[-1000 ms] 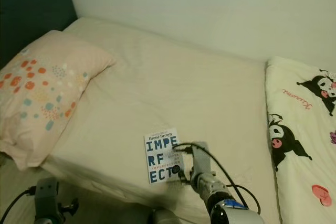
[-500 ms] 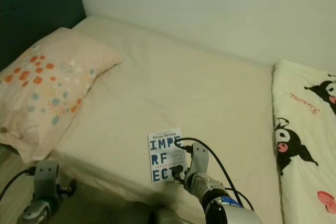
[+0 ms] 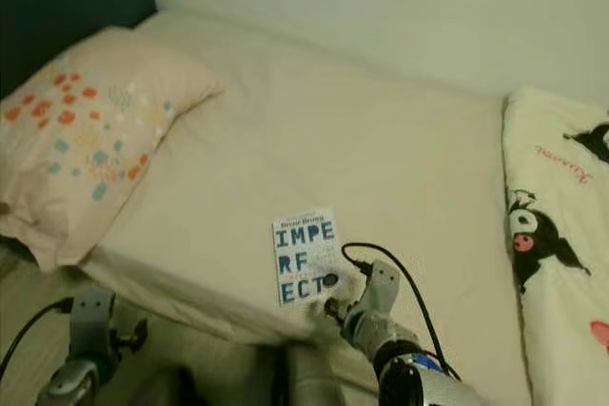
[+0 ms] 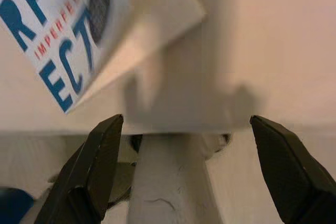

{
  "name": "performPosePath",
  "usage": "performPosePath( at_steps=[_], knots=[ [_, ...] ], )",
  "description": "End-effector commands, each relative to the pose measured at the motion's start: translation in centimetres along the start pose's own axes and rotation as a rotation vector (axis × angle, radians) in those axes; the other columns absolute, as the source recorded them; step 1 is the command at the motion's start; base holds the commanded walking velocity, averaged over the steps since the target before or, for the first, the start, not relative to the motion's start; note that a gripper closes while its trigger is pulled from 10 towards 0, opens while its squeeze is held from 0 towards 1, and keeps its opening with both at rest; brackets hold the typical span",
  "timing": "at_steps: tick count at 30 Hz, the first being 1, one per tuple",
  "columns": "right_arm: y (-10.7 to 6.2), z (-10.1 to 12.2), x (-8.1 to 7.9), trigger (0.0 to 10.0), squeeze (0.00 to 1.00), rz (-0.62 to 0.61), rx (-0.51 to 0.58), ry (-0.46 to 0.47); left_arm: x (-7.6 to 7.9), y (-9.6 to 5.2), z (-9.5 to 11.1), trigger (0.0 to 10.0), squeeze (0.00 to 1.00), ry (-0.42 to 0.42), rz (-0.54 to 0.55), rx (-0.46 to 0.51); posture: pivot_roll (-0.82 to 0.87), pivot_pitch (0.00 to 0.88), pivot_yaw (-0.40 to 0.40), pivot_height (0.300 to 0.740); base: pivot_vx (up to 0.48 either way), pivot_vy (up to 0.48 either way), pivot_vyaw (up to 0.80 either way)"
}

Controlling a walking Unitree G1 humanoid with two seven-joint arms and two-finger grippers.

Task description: Clean up the room

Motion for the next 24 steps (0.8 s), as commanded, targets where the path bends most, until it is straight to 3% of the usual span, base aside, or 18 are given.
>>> performPosePath(
  at_steps=[1,9,17,24],
  knots=[
    [0.0,0.2,-0.2,10.0,0.0,0.044,0.031,0.053,-0.2,-0.3,-0.5,10.0,0.0,0.009,-0.003,-0.008,-0.03,0.084,0.031,0.61,0.0,0.0,0.0],
    [-0.1,1.0,-0.7,10.0,0.0,0.12,0.102,0.075,-0.6,-0.7,-0.8,10.0,0.0,0.058,-0.021,0.013,0.01,0.121,0.056,0.61,0.0,0.0,0.0],
    [-0.1,1.3,-2.2,10.0,0.0,0.188,0.115,0.034,-1.2,-0.9,-1.0,10.0,0.0,0.022,0.002,0.022,0.0,0.122,0.065,0.61,0.0,0.0,0.0],
    [-0.1,1.7,-2.7,10.0,0.0,0.212,0.136,0.028,-0.4,-0.8,-0.9,10.0,0.0,0.039,-0.044,0.018,0.0,0.115,0.062,0.61,0.137,0.0,0.0]
  ],
)
Point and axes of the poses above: a point about 5 cm out from each wrist's last joint towards the gripper, its own y axis pointing out of the wrist towards the gripper, its own z axis along the axis of the wrist's last joint, x = y × z, the point moved 1 cm from there along y, pointing out of the wrist towards the gripper
